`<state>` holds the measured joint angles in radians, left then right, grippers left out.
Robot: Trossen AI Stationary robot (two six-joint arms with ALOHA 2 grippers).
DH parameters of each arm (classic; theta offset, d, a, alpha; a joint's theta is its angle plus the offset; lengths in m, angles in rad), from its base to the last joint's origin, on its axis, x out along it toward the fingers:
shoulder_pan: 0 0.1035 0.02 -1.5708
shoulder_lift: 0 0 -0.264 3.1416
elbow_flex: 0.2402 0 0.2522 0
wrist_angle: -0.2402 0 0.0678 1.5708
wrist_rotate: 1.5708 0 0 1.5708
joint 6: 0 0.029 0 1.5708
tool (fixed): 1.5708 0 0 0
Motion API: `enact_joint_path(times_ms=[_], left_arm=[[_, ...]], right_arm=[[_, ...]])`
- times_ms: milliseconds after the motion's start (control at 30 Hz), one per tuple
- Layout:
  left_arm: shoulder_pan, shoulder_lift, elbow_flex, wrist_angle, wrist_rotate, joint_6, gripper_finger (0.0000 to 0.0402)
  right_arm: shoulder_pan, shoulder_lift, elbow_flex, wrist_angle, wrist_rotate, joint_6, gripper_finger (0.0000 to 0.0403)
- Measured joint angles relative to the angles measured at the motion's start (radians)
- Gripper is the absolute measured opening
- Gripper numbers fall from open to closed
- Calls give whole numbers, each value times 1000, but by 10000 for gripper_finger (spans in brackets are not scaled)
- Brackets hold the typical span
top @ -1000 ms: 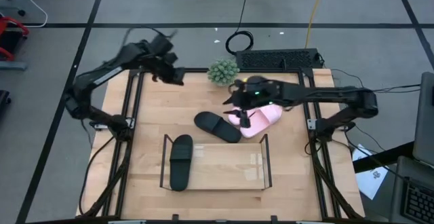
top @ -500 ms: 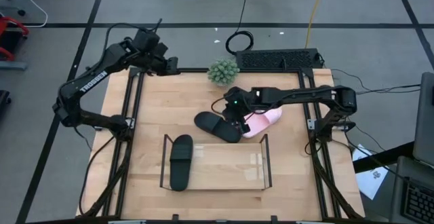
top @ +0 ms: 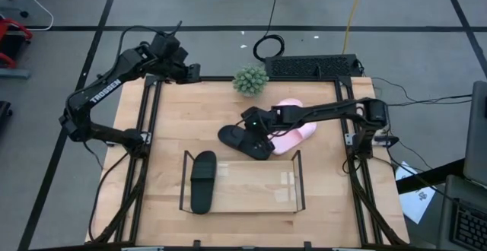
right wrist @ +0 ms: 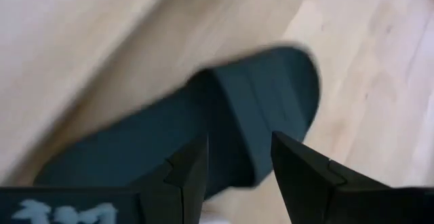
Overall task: Pick and place slides into the shelf
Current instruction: Put the black slipper on the shelf
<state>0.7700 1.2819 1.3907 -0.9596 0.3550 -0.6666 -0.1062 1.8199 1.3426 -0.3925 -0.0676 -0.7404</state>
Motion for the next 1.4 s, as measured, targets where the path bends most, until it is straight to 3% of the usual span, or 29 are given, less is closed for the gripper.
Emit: enact_joint_path(times_ms=[167, 800, 933, 1133, 1400], left_arm=[[-7, 0, 0, 0, -5, 3, 21], [-13, 0, 0, 0, -51, 27, 21], [-13, 0, 0, 0, -51, 56, 21], [-13, 0, 0, 0, -51, 73, 21], [-13, 1, 0, 0, -51, 97, 21]], right_arm=[[-2, 48, 5, -9, 94, -34, 153], [3, 143, 5, 193, 203, -86, 150], [4, 144, 5, 237, 240, -111, 113], [1, 144, 5, 255, 260, -121, 12], [3, 93, 11, 316, 357, -194, 5]])
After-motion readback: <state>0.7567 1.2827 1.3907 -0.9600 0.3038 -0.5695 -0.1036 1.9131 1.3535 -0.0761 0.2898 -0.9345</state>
